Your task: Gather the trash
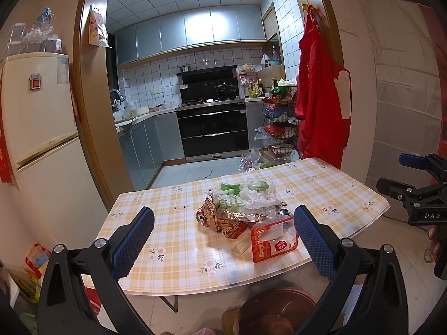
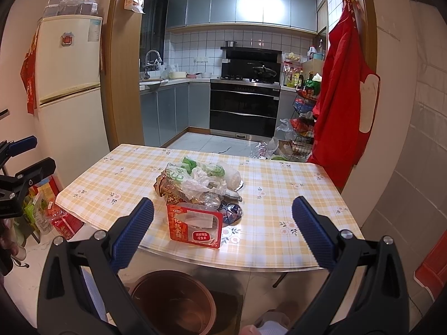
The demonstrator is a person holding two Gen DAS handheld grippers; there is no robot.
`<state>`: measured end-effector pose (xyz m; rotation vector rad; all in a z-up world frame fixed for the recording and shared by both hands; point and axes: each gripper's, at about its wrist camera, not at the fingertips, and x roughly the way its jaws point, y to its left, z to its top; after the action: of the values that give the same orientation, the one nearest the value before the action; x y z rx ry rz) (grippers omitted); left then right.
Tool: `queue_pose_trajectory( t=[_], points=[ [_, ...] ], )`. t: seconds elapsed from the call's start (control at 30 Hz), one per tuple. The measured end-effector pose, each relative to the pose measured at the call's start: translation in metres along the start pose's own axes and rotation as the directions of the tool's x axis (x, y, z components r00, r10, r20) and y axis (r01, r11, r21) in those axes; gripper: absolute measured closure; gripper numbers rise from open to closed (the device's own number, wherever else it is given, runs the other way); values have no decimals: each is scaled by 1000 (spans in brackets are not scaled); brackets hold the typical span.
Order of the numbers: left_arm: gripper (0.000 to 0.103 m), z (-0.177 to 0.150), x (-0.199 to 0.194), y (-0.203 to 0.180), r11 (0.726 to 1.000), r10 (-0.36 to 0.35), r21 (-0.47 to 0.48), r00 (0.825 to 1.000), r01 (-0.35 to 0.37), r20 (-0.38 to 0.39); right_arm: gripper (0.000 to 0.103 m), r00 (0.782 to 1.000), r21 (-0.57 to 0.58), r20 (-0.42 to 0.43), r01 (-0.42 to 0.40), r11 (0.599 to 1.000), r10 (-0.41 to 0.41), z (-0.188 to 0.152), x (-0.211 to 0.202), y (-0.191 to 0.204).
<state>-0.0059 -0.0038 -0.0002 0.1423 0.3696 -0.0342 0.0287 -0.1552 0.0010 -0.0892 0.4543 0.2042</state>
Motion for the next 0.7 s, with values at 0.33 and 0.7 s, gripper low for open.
queue_pose_trajectory(
  t=[0.33,0.7],
  points=[
    [5,-3,1,-2,1000,-2,-3,1000,2,-5,5,1000,-1,-1,1,1000,-1,0,0,0],
    [5,-3,2,2,1000,-5,-19,1000,4,-13,5,1000,1,-1,0,1000,0,-1,0,-1]
  ],
)
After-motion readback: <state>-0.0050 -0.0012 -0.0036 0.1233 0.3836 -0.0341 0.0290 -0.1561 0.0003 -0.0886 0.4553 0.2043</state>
